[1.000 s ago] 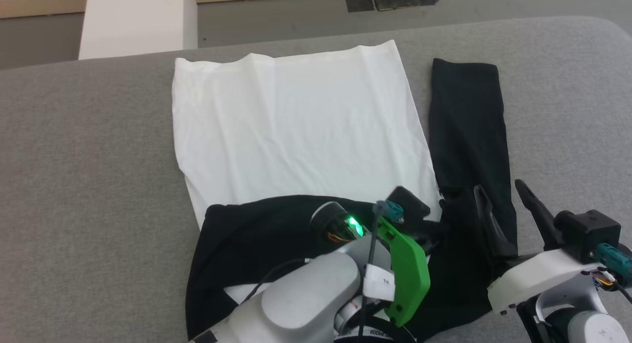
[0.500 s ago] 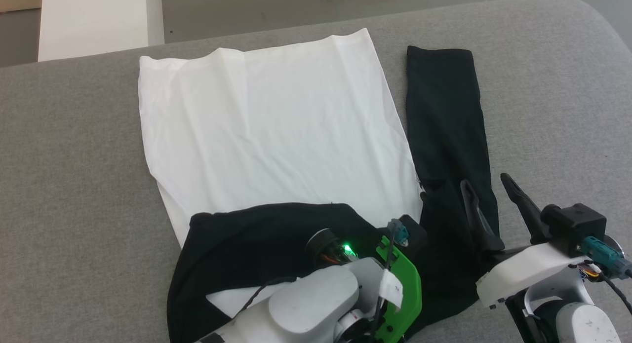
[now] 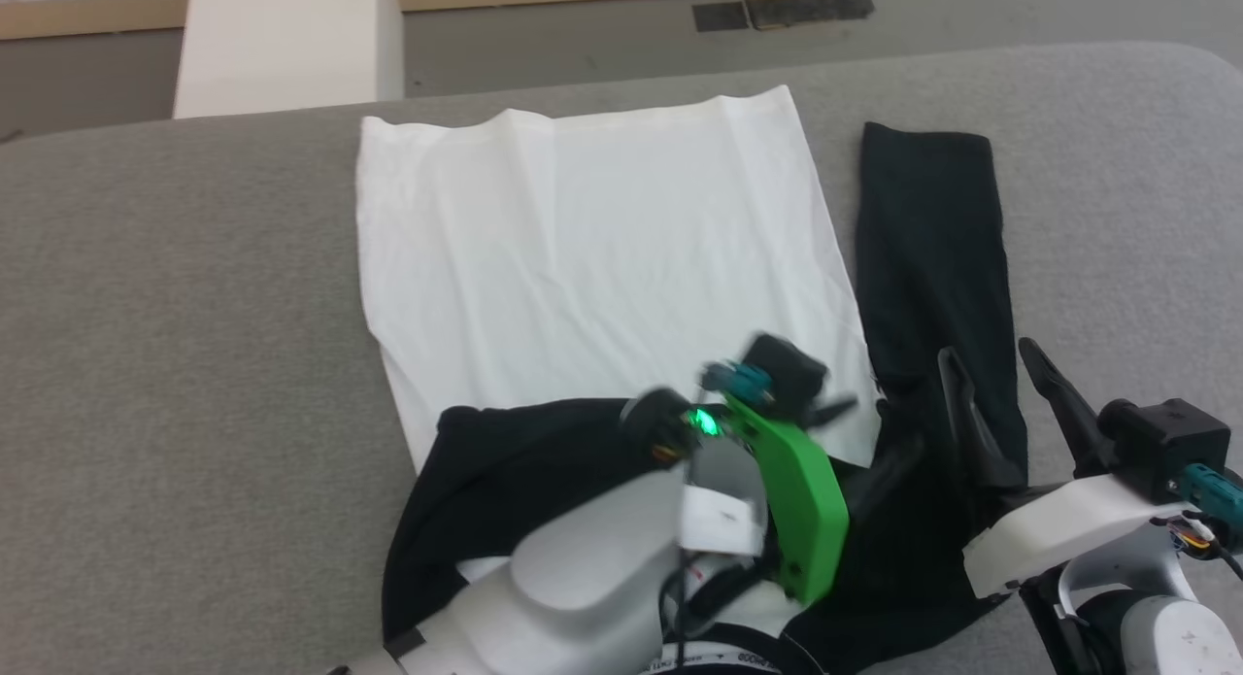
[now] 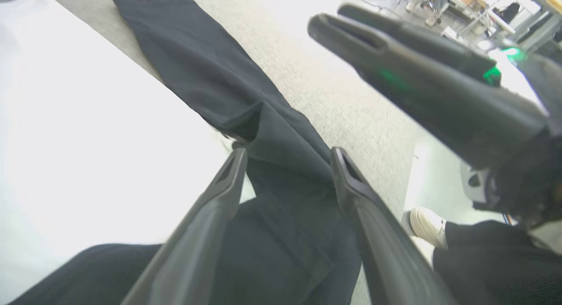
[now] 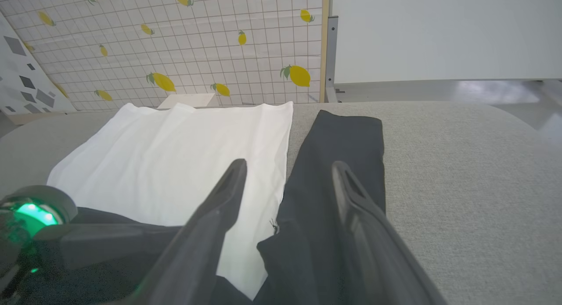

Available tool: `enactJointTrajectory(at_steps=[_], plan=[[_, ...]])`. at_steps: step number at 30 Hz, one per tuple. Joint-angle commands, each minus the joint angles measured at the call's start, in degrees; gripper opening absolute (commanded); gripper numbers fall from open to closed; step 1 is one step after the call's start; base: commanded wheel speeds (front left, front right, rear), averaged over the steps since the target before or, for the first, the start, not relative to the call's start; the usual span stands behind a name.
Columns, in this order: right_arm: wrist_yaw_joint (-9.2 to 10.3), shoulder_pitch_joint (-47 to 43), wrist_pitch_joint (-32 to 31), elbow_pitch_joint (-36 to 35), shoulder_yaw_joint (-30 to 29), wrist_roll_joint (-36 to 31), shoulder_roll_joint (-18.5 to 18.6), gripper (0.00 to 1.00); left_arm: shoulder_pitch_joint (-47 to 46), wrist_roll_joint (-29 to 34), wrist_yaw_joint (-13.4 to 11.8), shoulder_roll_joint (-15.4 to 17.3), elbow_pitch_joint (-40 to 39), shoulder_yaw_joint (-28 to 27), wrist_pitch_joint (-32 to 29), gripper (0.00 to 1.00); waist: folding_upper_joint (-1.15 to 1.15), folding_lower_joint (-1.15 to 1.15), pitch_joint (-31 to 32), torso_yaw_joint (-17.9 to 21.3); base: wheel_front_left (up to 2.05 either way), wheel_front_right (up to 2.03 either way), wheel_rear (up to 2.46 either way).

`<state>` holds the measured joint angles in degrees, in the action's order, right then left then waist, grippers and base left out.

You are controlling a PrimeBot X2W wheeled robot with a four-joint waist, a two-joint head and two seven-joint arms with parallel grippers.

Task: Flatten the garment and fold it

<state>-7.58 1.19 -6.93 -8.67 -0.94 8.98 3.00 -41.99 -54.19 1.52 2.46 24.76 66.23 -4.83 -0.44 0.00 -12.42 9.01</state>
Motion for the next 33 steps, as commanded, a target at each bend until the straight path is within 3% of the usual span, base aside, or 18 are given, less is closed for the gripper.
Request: enactJointTrajectory(at_steps=[1,8,14,18,23,28,29,33], plan=[[0.09,-0.2,-0.26,-0.48,-0.31,-0.41,-0.12,1.0,-0.88,-0.06,-0.86,0.52,-0.23,-1.73,2.7,1.0,0.42,0.0,1.89,-2.16,0.0,0.0,0.0],[0.09,-0.17,-1.21,-1.51,-1.6,-0.95,-0.1,1.0,2.65,1.25,-6.08,7.85,-3.01,-12.27,17.97,1.0,0.42,0.0,3.32,-4.61,0.0,0.0,0.0],[0.09,2.25,-1.62,-0.41,-2.64,-0.85,0.76,1.0,8.97,7.68,-9.82,16.04,-8.67,-22.97,19.78,1.0,0.42,0.0,3.12,-5.94,0.0,0.0,0.0],[0.09,5.39,-1.08,2.33,-4.01,-0.51,1.25,1.0,16.09,14.64,-11.74,18.42,-14.21,-33.78,19.8,1.0,0.42,0.0,2.35,-6.34,0.0,0.0,0.0],[0.09,10.91,-0.92,8.19,-6.67,0.26,1.71,1.0,25.16,21.65,-12.88,17.27,-19.96,-47.64,19.81,1.0,0.42,0.0,0.76,-6.59,0.0,0.0,0.0],[0.09,18.9,-2.9,17.27,-11.0,0.91,3.9,1.0,30.96,26.63,-10.75,14.02,-23.87,-56.16,19.82,1.0,0.42,0.0,-1.7,-8.02,0.0,0.0,0.0],[0.09,24.53,-4.21,23.24,-13.7,1.46,5.46,1.0,32.48,28.48,-9.09,11.75,-25.27,-59.75,19.82,1.0,0.42,0.0,-3.81,-9.08,0.0,0.0,0.0],[0.09,31.44,-5.84,30.68,-17.7,0.73,7.66,1.0,32.81,30.38,-6.98,9.12,-26.39,-62.6,19.82,1.0,0.42,0.0,-7.11,-10.84,0.0,0.0,0.0]])
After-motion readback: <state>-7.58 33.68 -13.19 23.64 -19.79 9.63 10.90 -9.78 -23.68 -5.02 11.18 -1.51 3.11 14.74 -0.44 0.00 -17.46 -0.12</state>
